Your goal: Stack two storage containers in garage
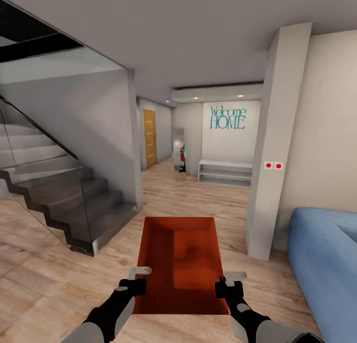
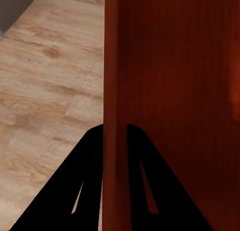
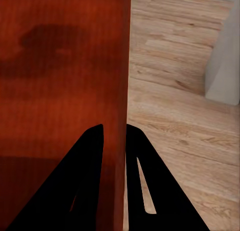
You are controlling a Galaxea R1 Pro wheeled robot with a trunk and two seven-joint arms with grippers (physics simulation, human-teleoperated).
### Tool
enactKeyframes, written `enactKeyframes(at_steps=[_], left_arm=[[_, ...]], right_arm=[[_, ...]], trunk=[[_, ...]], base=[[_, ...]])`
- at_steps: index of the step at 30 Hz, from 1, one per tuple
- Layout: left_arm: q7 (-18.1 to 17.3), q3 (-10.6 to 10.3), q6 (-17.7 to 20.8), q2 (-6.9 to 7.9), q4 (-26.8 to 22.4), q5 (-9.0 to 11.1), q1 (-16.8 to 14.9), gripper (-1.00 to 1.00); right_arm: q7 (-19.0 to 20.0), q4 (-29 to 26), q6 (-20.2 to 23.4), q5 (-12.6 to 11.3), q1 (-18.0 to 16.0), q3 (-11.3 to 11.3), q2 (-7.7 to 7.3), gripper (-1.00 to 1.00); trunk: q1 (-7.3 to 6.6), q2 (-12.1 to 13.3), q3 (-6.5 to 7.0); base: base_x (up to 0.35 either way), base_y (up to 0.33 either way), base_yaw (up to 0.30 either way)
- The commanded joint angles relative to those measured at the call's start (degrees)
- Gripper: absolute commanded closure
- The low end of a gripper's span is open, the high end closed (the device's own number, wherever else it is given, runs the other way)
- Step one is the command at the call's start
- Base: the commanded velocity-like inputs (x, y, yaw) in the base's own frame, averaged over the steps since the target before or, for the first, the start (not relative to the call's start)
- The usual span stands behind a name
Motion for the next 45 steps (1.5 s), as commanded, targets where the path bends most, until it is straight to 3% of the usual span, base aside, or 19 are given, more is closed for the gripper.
enactKeyframes(at_steps=[1, 45], left_arm=[[0.78, -0.54, 0.32, -0.03, -0.13, 0.46, -0.01, 1.00], [0.78, -0.54, 0.32, 0.03, -0.13, 0.46, -0.01, 1.00]], right_arm=[[-0.25, 0.07, -0.26, -1.06, -0.09, -1.33, 0.04, 1.00], [-0.25, 0.07, -0.28, -1.06, -0.09, -1.35, 0.04, 1.00]], trunk=[[0.05, -0.08, -0.10], [0.05, -0.08, -0.10]], base=[[0.322, 0.000, 0.000], [0.322, 0.000, 0.000]])
